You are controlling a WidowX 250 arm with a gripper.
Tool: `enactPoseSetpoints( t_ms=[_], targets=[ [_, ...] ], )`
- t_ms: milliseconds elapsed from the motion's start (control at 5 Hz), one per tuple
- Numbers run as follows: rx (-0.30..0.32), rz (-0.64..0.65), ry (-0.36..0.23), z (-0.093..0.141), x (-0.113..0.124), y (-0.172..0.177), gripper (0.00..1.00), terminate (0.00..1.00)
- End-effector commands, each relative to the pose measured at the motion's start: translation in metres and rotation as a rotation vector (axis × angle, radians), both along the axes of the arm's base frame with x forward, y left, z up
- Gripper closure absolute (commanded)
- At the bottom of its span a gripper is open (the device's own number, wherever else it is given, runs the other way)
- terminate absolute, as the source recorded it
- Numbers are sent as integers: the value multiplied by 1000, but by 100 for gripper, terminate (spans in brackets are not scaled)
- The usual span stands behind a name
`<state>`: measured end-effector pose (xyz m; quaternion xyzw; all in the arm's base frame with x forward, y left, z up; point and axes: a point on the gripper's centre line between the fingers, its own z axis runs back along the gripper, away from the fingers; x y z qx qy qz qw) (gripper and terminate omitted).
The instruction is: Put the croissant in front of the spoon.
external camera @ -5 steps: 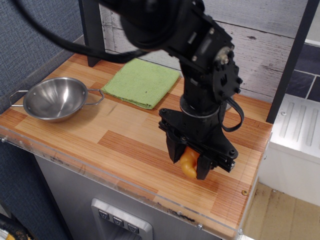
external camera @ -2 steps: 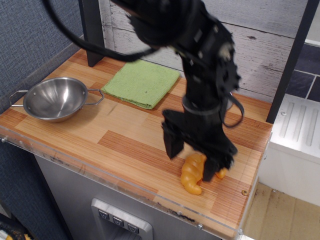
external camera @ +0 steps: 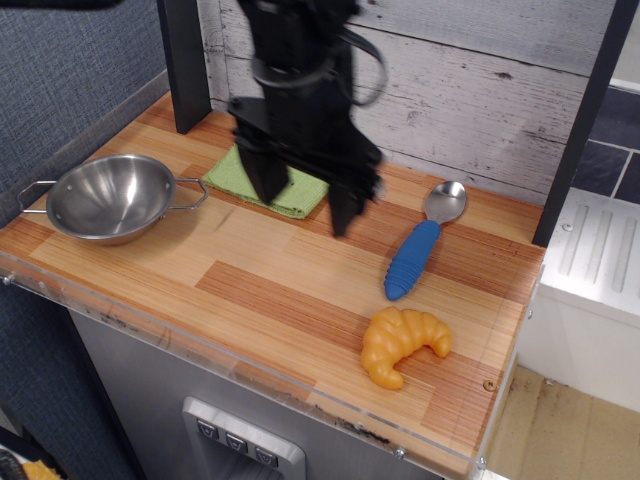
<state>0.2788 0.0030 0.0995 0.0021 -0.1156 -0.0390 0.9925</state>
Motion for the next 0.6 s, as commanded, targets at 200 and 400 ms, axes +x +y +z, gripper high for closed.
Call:
enactPoseSetpoints(
  t_ms=[200,400],
  targets=[
    [-15,-5,78,-27,16,38,0,0],
    [-15,-5,78,-27,16,38,0,100]
  ],
)
